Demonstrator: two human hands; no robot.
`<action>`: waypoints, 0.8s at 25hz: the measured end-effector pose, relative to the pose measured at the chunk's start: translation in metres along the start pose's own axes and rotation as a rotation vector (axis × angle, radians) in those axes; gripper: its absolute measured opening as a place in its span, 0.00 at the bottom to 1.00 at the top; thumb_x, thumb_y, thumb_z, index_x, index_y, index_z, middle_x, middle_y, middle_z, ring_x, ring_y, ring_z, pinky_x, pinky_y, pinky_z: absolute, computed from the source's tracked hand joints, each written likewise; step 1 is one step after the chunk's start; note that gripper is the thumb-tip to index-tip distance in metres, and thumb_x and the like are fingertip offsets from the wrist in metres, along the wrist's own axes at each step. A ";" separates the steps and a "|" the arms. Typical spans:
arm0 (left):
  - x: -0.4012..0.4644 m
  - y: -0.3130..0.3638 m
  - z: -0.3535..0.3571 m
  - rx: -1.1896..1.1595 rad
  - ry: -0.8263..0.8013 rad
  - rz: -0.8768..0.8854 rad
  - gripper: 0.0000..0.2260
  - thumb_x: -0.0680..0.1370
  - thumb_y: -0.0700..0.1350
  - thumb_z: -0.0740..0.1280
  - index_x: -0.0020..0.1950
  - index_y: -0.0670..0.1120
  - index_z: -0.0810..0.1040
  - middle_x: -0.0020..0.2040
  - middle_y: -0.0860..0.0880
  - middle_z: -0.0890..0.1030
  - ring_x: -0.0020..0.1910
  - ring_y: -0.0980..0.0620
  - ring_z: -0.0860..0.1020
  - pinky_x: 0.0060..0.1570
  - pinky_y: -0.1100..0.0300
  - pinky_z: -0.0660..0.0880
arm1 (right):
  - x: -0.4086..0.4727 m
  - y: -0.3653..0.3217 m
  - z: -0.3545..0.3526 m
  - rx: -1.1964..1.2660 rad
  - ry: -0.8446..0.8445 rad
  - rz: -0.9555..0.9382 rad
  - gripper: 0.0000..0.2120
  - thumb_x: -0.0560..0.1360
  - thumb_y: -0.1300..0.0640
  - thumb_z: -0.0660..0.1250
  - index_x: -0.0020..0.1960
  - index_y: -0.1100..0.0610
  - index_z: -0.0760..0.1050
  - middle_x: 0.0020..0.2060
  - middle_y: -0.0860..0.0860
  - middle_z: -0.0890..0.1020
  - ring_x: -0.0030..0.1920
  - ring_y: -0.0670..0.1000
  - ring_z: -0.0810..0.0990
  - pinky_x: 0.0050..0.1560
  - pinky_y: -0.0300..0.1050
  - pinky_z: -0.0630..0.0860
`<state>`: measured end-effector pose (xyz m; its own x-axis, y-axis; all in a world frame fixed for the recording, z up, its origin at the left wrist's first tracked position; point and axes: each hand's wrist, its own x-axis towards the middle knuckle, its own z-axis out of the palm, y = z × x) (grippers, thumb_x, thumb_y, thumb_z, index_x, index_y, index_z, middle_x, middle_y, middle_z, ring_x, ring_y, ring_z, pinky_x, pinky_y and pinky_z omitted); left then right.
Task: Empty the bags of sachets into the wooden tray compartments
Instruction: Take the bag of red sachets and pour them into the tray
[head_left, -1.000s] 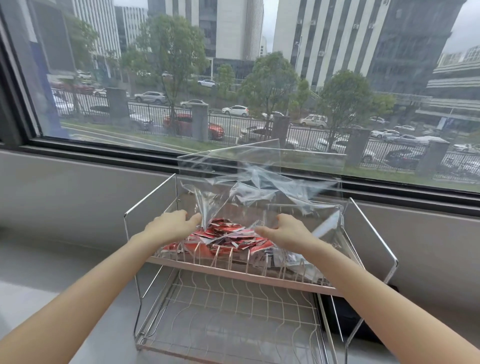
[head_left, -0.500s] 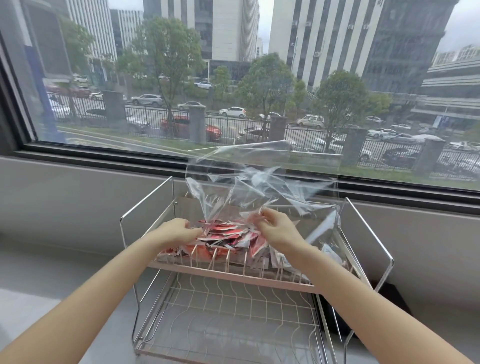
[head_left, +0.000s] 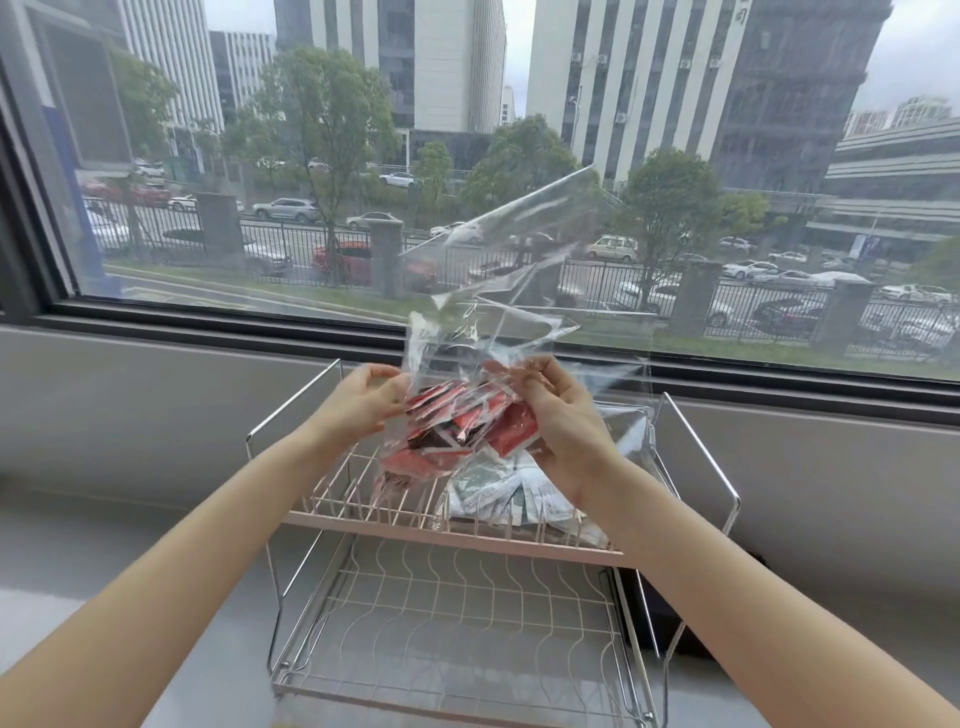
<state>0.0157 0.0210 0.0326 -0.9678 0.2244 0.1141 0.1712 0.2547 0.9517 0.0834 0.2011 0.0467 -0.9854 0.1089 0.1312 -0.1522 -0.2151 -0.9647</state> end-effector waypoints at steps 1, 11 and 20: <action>-0.004 0.007 0.002 -0.047 -0.034 -0.004 0.23 0.75 0.53 0.62 0.63 0.41 0.66 0.60 0.44 0.75 0.53 0.49 0.76 0.50 0.56 0.71 | -0.006 -0.005 0.001 0.020 -0.007 -0.020 0.09 0.78 0.60 0.57 0.43 0.54 0.73 0.28 0.46 0.82 0.25 0.44 0.80 0.23 0.36 0.75; -0.068 0.032 0.012 -0.403 -0.209 -0.048 0.33 0.56 0.63 0.73 0.55 0.46 0.78 0.57 0.44 0.79 0.62 0.39 0.72 0.68 0.44 0.62 | -0.094 -0.038 -0.027 0.062 -0.121 -0.153 0.04 0.73 0.57 0.61 0.42 0.52 0.74 0.41 0.50 0.83 0.38 0.52 0.79 0.36 0.47 0.79; -0.169 -0.017 0.058 -0.691 -0.016 -0.014 0.08 0.63 0.44 0.68 0.39 0.50 0.72 0.32 0.55 0.82 0.35 0.56 0.81 0.34 0.64 0.78 | -0.196 0.027 -0.091 -0.045 0.124 -0.001 0.05 0.70 0.49 0.64 0.39 0.49 0.75 0.38 0.52 0.81 0.29 0.52 0.77 0.24 0.43 0.75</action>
<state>0.1867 0.0337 -0.0196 -0.9654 0.2402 0.1014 -0.0030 -0.3991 0.9169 0.2791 0.2628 -0.0258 -0.9677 0.2290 0.1056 -0.1470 -0.1718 -0.9741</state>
